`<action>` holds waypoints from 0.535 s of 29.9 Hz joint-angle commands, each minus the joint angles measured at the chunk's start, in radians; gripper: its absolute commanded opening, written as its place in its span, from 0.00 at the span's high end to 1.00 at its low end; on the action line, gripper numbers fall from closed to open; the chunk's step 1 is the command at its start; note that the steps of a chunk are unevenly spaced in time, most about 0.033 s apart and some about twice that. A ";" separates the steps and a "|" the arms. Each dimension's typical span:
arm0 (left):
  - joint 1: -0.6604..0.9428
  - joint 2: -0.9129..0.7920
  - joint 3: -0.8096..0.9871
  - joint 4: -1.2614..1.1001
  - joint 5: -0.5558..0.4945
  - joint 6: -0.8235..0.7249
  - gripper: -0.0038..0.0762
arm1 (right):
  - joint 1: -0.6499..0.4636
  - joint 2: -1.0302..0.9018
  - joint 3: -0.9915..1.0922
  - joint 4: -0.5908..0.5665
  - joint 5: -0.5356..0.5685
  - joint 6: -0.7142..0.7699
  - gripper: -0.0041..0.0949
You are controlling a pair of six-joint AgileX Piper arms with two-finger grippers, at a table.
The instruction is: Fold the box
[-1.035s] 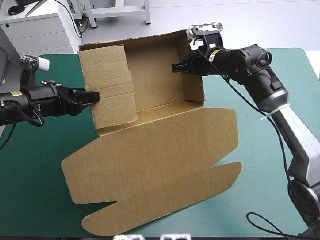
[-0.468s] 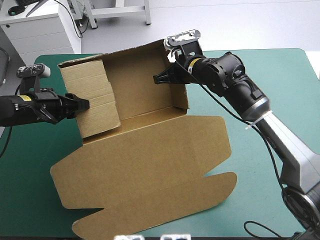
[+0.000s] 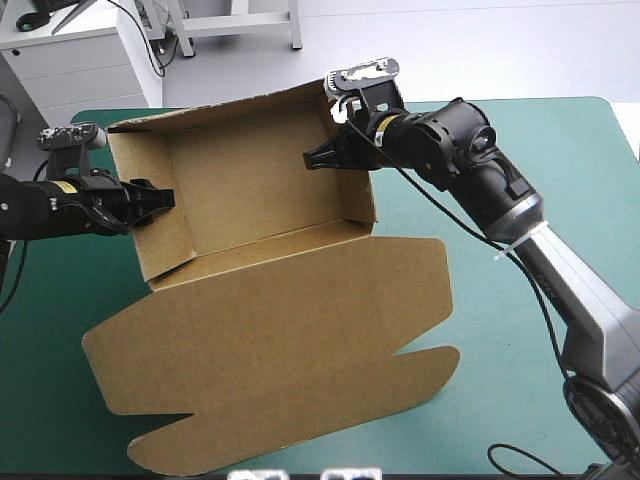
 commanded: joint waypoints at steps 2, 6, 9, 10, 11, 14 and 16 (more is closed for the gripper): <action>-0.008 -0.016 -0.023 -0.048 -0.074 0.001 0.79 | 0.010 -0.042 -0.041 0.065 -0.051 0.004 0.96; -0.008 -0.008 -0.023 -0.092 -0.077 0.006 0.96 | 0.010 -0.006 -0.041 0.065 -0.014 0.004 0.96; -0.039 -0.001 -0.023 -0.077 -0.109 0.006 0.96 | 0.010 0.010 -0.035 0.035 0.007 0.013 0.96; -0.055 0.002 -0.023 -0.069 -0.123 0.006 0.96 | 0.010 0.012 -0.027 0.014 0.014 0.029 0.96; -0.072 0.009 -0.025 -0.057 -0.139 0.006 0.96 | 0.010 0.012 -0.021 -0.012 0.031 0.042 0.96; -0.140 0.040 -0.025 0.025 -0.172 0.004 0.96 | 0.010 0.012 0.012 -0.107 0.095 0.113 0.96; -0.181 0.067 -0.025 0.083 -0.188 -0.006 0.96 | 0.009 0.012 0.037 -0.136 0.133 0.120 0.96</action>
